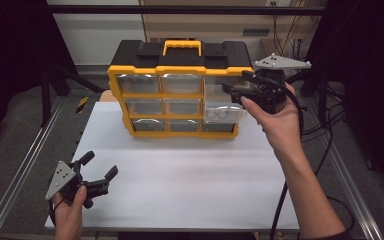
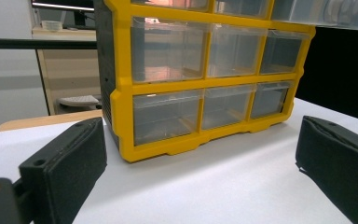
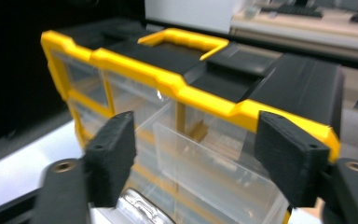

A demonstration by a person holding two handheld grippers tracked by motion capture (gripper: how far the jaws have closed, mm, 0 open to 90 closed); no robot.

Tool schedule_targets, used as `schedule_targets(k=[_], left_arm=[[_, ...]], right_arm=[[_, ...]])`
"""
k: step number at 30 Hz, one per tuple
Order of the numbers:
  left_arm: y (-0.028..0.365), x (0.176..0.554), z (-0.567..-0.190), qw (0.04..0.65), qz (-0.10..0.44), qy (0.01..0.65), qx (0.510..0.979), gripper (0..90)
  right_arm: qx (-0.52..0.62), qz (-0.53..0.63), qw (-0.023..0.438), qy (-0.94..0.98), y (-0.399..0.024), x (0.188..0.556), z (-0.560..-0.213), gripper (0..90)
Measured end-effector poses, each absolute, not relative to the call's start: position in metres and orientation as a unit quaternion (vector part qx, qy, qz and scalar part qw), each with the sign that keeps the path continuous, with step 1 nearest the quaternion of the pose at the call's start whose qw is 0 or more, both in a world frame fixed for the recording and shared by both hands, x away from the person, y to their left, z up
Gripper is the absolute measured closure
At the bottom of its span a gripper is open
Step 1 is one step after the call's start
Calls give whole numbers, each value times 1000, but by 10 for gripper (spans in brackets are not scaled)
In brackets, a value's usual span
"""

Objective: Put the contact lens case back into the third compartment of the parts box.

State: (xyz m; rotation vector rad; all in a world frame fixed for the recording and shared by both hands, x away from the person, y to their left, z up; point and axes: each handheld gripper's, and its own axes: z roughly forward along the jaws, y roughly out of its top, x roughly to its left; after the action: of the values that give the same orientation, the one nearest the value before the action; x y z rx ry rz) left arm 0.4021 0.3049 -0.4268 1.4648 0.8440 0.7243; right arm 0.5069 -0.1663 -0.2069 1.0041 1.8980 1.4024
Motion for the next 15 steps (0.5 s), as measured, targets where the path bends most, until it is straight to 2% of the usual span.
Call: schedule_targets(k=[1, 9, 15], left_arm=[[305, 402, -427, 605, 313, 365, 635, 17], [309, 402, -427, 607, 316, 374, 626, 16], [307, 402, -426, 607, 320, 372, 625, 12]], right_arm=[[375, 540, 297, 693, -167, 507, -211, 215], [381, 558, 305, 671, -168, 509, -221, 84], [361, 591, 300, 656, -174, 505, -225, 49]])
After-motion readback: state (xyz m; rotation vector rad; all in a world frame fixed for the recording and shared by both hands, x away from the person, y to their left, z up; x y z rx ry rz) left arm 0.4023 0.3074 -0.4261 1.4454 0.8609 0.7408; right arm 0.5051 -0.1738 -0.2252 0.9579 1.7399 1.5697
